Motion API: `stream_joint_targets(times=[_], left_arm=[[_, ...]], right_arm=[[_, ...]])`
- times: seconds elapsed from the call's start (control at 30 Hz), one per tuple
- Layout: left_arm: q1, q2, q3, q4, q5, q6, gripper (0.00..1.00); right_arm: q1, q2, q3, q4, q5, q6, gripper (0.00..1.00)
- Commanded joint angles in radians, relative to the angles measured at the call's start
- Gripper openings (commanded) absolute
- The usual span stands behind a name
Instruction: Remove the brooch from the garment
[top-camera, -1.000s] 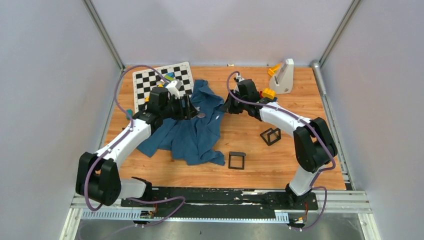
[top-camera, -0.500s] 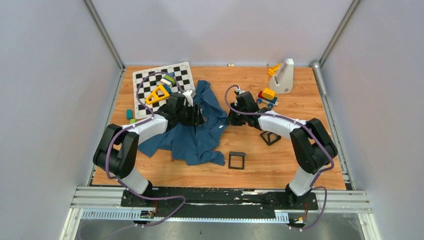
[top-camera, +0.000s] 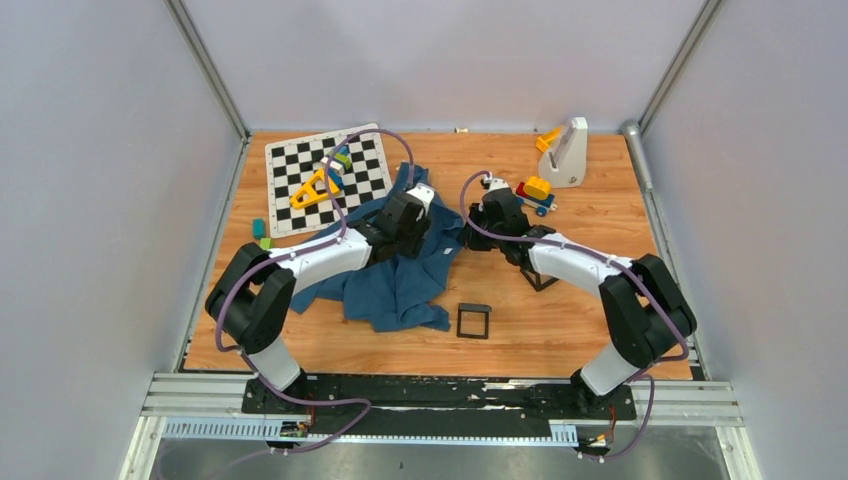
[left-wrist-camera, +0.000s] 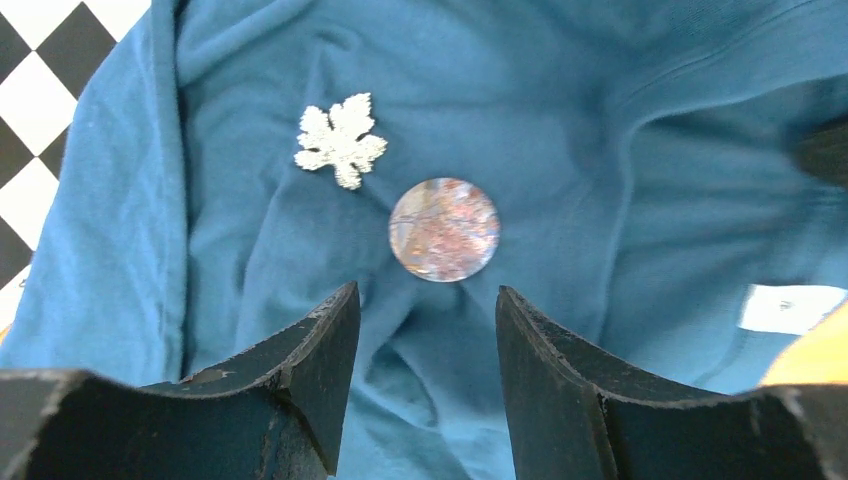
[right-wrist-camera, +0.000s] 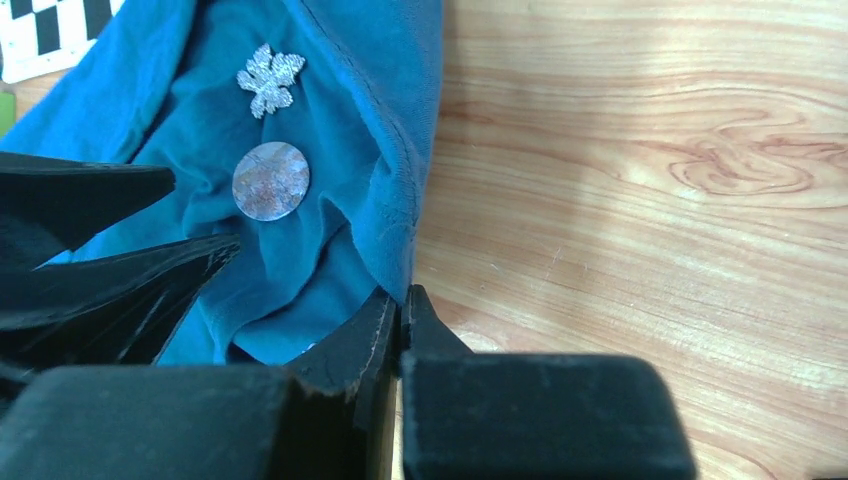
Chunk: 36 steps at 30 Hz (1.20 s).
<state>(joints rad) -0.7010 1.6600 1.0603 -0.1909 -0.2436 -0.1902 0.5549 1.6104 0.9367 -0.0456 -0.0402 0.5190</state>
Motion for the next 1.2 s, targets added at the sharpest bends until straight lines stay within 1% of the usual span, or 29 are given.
stream_joint_targets(times=[0.0, 0.1, 0.17, 0.27, 0.33, 0.43, 0.6, 0.67, 0.77, 0.83, 1.07, 1.13, 1.17], left_arm=[[-0.014, 0.024, 0.033, -0.017, -0.059, 0.087, 0.6], [-0.027, 0.035, 0.043, -0.023, -0.071, 0.105, 0.61], [-0.03, 0.036, 0.043, -0.021, -0.053, 0.104, 0.62], [-0.033, 0.019, 0.035, 0.0, -0.002, 0.094, 0.63], [-0.033, -0.004, 0.024, 0.015, 0.004, 0.08, 0.64], [-0.033, -0.063, -0.007, 0.037, 0.013, 0.06, 0.65], [-0.011, -0.198, -0.089, 0.101, 0.037, 0.001, 0.66], [0.027, -0.259, -0.142, 0.137, 0.085, -0.041, 0.66], [0.113, -0.335, -0.207, 0.182, 0.173, -0.098, 0.65], [0.143, -0.383, -0.246, 0.223, 0.212, -0.13, 0.65], [0.15, -0.476, -0.287, 0.236, 0.227, -0.143, 0.64], [0.151, -0.498, -0.298, 0.236, 0.216, -0.145, 0.6], [0.151, -0.511, -0.301, 0.234, 0.212, -0.144, 0.55]], right_arm=[[-0.009, -0.084, -0.021, 0.079, 0.033, 0.006, 0.0], [-0.01, -0.123, -0.049, 0.099, 0.026, 0.001, 0.0], [-0.011, -0.155, -0.06, 0.117, 0.009, -0.004, 0.0], [-0.01, -0.195, -0.029, 0.098, -0.046, -0.026, 0.0], [-0.01, -0.228, -0.01, 0.09, -0.074, -0.038, 0.0], [-0.011, -0.253, 0.05, 0.056, -0.17, -0.071, 0.0], [-0.01, -0.223, 0.209, -0.064, -0.296, -0.096, 0.0], [-0.011, -0.193, 0.28, -0.109, -0.344, -0.11, 0.0], [-0.01, -0.16, 0.375, -0.188, -0.38, -0.126, 0.0], [-0.01, -0.156, 0.392, -0.199, -0.4, -0.129, 0.0], [-0.01, -0.141, 0.421, -0.227, -0.416, -0.111, 0.0], [-0.009, -0.135, 0.424, -0.231, -0.417, -0.106, 0.0], [-0.01, -0.134, 0.426, -0.232, -0.416, -0.102, 0.0]])
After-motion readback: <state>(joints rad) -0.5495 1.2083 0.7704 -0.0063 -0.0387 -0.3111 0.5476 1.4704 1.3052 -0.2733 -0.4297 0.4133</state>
